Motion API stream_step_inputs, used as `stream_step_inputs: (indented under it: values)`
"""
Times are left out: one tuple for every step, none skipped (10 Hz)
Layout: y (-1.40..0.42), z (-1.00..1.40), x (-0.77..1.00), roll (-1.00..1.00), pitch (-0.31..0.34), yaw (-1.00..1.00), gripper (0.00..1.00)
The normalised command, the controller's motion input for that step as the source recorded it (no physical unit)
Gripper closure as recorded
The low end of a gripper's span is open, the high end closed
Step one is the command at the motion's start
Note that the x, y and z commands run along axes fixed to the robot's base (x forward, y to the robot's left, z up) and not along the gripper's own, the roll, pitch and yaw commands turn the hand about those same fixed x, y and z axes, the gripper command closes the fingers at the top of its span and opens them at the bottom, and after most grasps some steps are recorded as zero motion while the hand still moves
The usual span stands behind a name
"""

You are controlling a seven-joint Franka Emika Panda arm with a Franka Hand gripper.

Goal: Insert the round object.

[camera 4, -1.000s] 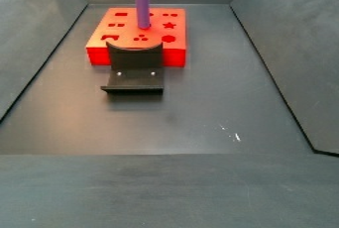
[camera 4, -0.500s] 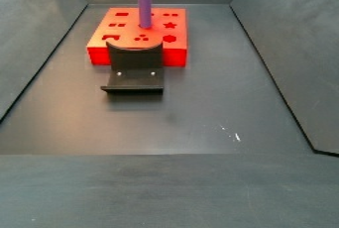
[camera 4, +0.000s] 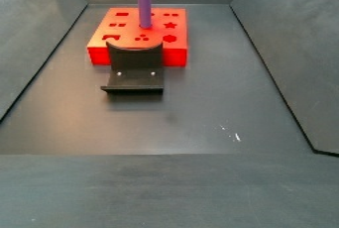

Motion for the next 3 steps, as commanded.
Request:
stream_step_inputs:
  values:
    - [-0.06,-0.65,0.00,0.13,-0.106,-0.01,1.00]
    - [-0.06,-0.27,0.00,0.08,-0.004,0.00,1.00]
    - [0.00,0.00,0.00,0.00,0.000,0.00,1.00]
